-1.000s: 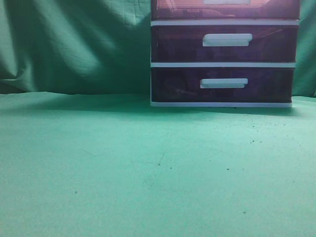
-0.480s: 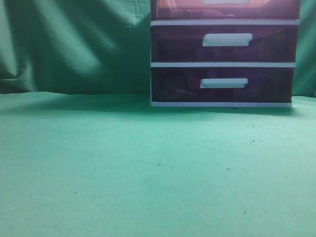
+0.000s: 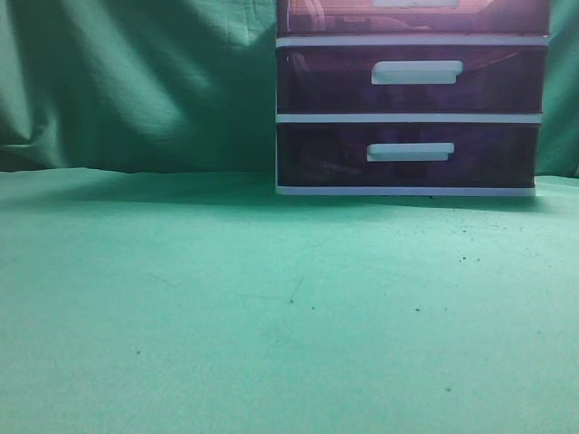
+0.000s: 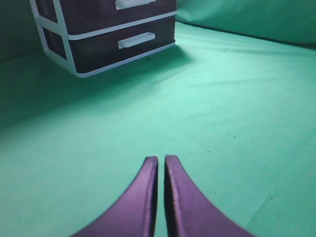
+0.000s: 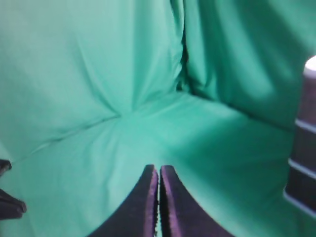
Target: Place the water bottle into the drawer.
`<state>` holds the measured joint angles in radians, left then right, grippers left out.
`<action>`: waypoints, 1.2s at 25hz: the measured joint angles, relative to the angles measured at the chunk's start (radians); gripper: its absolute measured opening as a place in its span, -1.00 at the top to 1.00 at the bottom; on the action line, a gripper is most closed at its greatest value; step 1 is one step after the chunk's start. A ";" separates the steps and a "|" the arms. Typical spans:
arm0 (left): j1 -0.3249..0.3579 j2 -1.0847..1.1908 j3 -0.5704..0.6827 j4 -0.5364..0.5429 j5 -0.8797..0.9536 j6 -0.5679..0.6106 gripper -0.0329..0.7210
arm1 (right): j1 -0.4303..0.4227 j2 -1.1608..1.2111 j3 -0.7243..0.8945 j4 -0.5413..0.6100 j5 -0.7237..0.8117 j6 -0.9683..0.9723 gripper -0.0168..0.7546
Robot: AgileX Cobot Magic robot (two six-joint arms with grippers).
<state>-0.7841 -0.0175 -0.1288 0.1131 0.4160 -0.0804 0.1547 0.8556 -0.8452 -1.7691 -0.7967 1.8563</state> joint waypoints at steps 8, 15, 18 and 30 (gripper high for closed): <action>0.000 0.000 0.000 0.000 0.000 0.000 0.91 | 0.000 -0.210 0.000 0.000 0.018 0.010 0.96; 0.000 0.000 0.000 0.000 0.000 0.000 0.91 | 0.000 -0.441 0.003 0.000 0.265 0.067 0.96; 0.000 0.000 0.000 0.000 0.000 0.000 0.91 | 0.000 -0.512 0.047 0.016 0.358 0.071 0.96; 0.000 0.000 0.000 0.000 -0.002 0.000 0.91 | 0.000 -0.528 0.312 1.434 1.260 -1.379 0.96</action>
<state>-0.7841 -0.0175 -0.1288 0.1131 0.4140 -0.0804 0.1547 0.3273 -0.5333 -0.3349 0.4630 0.4771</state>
